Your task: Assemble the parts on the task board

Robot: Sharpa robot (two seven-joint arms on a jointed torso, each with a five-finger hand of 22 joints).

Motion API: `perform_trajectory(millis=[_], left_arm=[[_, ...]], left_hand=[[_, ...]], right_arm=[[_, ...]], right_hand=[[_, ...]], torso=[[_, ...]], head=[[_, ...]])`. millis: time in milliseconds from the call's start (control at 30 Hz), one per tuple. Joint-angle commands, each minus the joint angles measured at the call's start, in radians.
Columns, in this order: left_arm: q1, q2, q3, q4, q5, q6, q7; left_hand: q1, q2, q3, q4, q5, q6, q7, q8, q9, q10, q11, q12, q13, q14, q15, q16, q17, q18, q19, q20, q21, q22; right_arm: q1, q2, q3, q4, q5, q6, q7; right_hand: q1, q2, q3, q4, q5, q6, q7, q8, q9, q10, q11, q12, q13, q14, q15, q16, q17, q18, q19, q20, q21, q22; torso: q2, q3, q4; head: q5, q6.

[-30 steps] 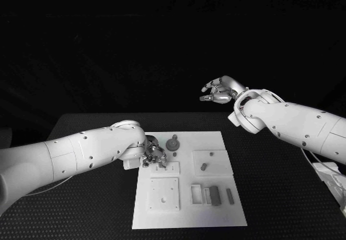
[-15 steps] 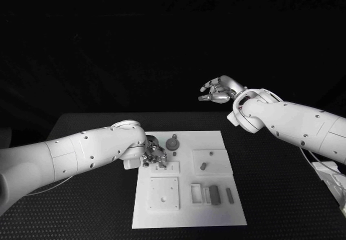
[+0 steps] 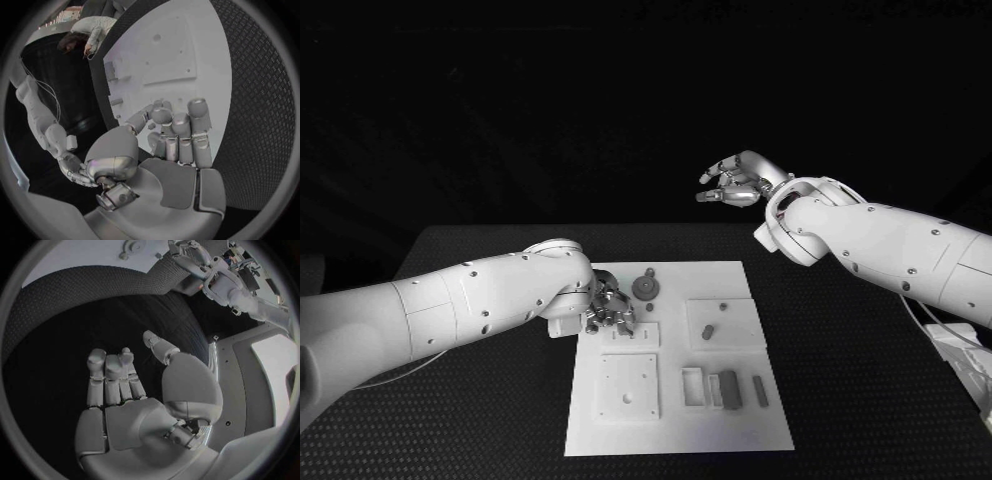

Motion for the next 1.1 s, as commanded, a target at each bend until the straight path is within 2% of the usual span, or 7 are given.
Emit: perform_trajectory(millis=[33, 233, 367, 600, 733, 1000, 1100], left_arm=[[0.000, -0.001, 0.000, -0.001, 0.002, 0.005, 0.016], [-0.002, -0.013, 0.002, -0.013, 0.086, -0.008, 0.021], [-0.002, -0.035, 0.009, -0.021, 0.182, 0.002, 0.017], [-0.001, -0.062, 0.068, -0.033, 0.289, 0.041, 0.002], [0.004, -0.077, 0.084, -0.030, 0.346, 0.077, -0.003], [0.009, -0.104, 0.086, -0.042, 0.619, 0.245, 0.042], [0.009, -0.118, 0.085, -0.037, 0.673, 0.319, 0.081]], left_hand=[[0.003, 0.012, 0.014, 0.005, 0.007, 0.251, -0.084, 0.021, 0.122, -0.001, -0.006, 0.005, 0.001, 0.006, 0.002, 0.004, 0.001, 0.028, 0.005, -0.001, 0.004, 0.025], [0.004, 0.009, 0.018, 0.000, -0.001, 0.249, -0.082, 0.017, 0.123, -0.004, -0.004, 0.004, -0.001, 0.003, 0.003, 0.002, 0.000, 0.028, 0.001, -0.001, 0.006, 0.024], [0.005, 0.007, 0.021, -0.001, -0.004, 0.246, -0.080, 0.013, 0.123, -0.006, -0.003, 0.002, -0.003, 0.001, 0.005, 0.000, -0.001, 0.028, -0.003, 0.000, 0.005, 0.023], [0.004, 0.008, 0.022, -0.001, -0.014, 0.244, -0.078, 0.008, 0.124, -0.010, 0.000, 0.000, -0.005, -0.003, 0.007, -0.002, -0.002, 0.028, -0.009, 0.001, 0.005, 0.023], [0.004, 0.007, 0.022, -0.001, -0.016, 0.244, -0.078, 0.008, 0.124, -0.010, 0.000, 0.000, -0.005, -0.004, 0.007, -0.003, -0.002, 0.028, -0.010, 0.001, 0.005, 0.023], [0.000, 0.008, 0.019, 0.000, -0.035, 0.241, -0.075, 0.002, 0.126, -0.015, 0.003, -0.001, -0.006, -0.010, 0.008, -0.004, -0.002, 0.030, -0.016, 0.001, 0.004, 0.022], [-0.002, 0.012, 0.017, 0.001, -0.040, 0.239, -0.073, -0.001, 0.127, -0.018, 0.005, -0.001, -0.006, -0.013, 0.009, -0.005, -0.002, 0.031, -0.020, 0.000, 0.004, 0.022]], right_arm=[[0.000, 0.001, 0.000, 0.001, 0.002, 0.014, 0.009], [0.000, 0.001, 0.000, -0.002, 0.002, 0.015, 0.010], [0.000, 0.000, 0.000, -0.004, 0.002, 0.017, 0.009], [0.000, -0.002, 0.000, -0.010, 0.002, 0.018, 0.008], [0.000, 0.001, 0.000, -0.014, 0.002, 0.022, 0.008], [-0.002, 0.007, 0.000, -0.025, 0.005, 0.029, 0.008], [-0.003, 0.007, 0.000, -0.028, 0.006, 0.032, 0.007]], right_hand=[[0.000, 0.010, -0.006, 0.000, 0.001, -0.024, 0.029, 0.004, -0.001, -0.008, 0.000, 0.002, -0.001, -0.008, -0.001, -0.003, -0.001, 0.054, -0.003, -0.001, -0.006, 0.005], [0.000, 0.010, -0.006, 0.000, 0.001, -0.024, 0.029, 0.005, -0.001, -0.009, 0.000, 0.003, -0.001, -0.008, -0.001, -0.003, -0.001, 0.054, -0.003, 0.000, -0.006, 0.005], [-0.001, 0.010, -0.007, 0.000, 0.001, -0.025, 0.029, 0.005, -0.001, -0.009, 0.000, 0.003, -0.001, -0.008, -0.001, -0.003, -0.001, 0.054, -0.003, 0.000, -0.006, 0.005], [-0.001, 0.010, -0.007, 0.000, 0.001, -0.025, 0.029, 0.005, -0.001, -0.009, 0.000, 0.003, -0.002, -0.009, 0.000, -0.003, -0.001, 0.054, -0.004, 0.000, -0.006, 0.005], [-0.001, 0.011, -0.008, -0.001, 0.001, -0.025, 0.029, 0.005, -0.002, -0.009, 0.000, 0.003, -0.002, -0.009, 0.000, -0.003, -0.001, 0.054, -0.004, 0.000, -0.006, 0.005], [-0.001, 0.011, -0.008, -0.001, 0.001, -0.025, 0.029, 0.005, -0.002, -0.010, 0.000, 0.003, -0.002, -0.009, 0.000, -0.003, -0.001, 0.054, -0.004, 0.000, -0.006, 0.005], [-0.001, 0.011, -0.008, -0.001, 0.001, -0.025, 0.029, 0.005, -0.002, -0.010, 0.000, 0.003, -0.002, -0.009, 0.000, -0.003, -0.001, 0.054, -0.004, 0.001, -0.006, 0.005]], torso=[[0.000, -0.0007, -0.0002], [0.000, -0.0007, 0.0002], [0.000, -0.0006, -0.0010], [-0.001, 0.0009, 0.0015], [-0.001, 0.0012, 0.0031], [0.000, 0.0004, 0.0007], [0.000, -0.0005, -0.0002]], head=[[0.000, 0.002], [0.000, 0.002], [-0.002, 0.003], [-0.006, 0.001], [-0.005, 0.002], [-0.002, 0.008], [-0.004, 0.009]])
